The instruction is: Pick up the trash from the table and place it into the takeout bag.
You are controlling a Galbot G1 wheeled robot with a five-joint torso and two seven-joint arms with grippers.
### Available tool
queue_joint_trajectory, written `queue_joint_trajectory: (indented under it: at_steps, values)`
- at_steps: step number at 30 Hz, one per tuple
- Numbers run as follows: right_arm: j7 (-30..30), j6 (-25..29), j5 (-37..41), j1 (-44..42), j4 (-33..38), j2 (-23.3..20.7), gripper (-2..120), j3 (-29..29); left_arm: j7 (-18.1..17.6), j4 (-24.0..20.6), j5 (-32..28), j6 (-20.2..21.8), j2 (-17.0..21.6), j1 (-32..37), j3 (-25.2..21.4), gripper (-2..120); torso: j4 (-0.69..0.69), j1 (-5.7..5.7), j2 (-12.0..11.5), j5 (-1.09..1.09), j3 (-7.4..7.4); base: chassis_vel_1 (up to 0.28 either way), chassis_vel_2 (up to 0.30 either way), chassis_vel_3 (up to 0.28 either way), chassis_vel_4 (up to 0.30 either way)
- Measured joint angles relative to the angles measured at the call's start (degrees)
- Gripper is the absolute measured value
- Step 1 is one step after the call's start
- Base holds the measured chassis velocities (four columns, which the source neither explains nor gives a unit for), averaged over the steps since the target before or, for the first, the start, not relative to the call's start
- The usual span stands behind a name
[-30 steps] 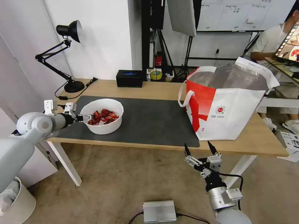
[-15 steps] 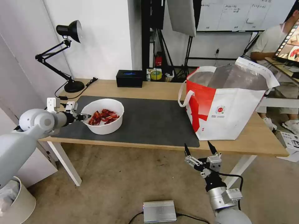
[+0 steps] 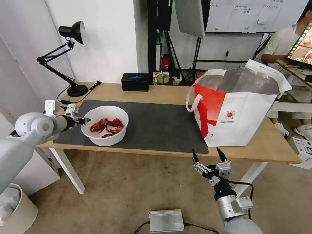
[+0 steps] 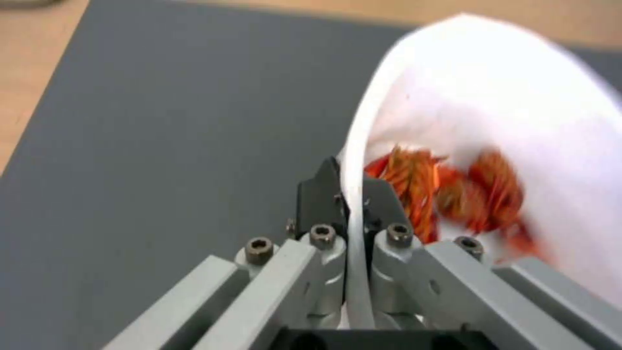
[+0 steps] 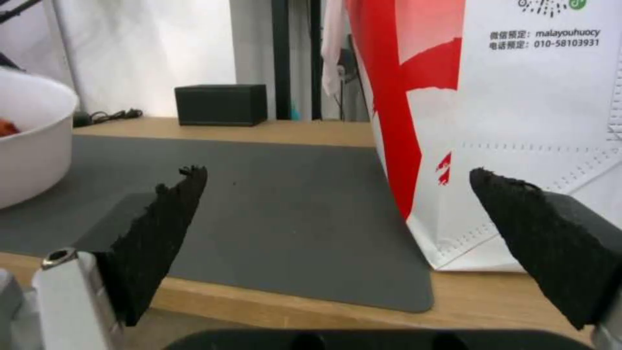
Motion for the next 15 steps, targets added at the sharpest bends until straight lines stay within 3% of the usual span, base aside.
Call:
queue_joint_trajectory:
  at_steps: [6,15]
  values:
    - [0.0,0.0,0.0,0.0,0.0,0.0,100,0.0,-2.4,-4.4,-5.4,-0.2,-0.1,-3.3,-0.5,0,-0.01,0.00,0.0,0.01,0.00,0.000,0.000,0.000,0.000]
    - [0.0,0.0,0.0,0.0,0.0,0.0,100,0.0,-6.1,-6.8,-11.8,-0.6,-2.6,-14.7,5.7,0,-0.01,0.00,0.0,0.01,0.00,0.000,0.000,0.000,0.000]
